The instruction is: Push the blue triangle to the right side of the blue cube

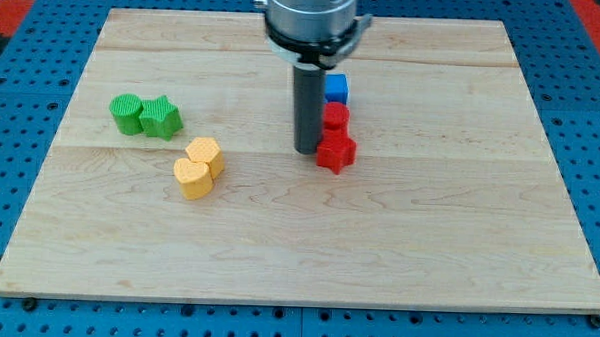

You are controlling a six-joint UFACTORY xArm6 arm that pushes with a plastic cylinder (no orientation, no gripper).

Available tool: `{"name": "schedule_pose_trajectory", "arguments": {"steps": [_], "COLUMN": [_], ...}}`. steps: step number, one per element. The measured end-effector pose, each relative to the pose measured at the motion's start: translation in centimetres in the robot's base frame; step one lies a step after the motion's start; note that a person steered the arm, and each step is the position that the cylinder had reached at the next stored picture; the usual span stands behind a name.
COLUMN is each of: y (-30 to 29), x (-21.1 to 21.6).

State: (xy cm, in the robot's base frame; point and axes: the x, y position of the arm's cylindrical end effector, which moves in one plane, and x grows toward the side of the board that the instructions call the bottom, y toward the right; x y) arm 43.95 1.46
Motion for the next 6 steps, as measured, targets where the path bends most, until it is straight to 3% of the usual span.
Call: {"name": "schedule_pose_trajectory", "arguments": {"steps": [2,3,4,6], "y": [-0.7,-4.6,-4.7,1.5], "x": [-0.3,-1.9,-4.8,-10.3]}}
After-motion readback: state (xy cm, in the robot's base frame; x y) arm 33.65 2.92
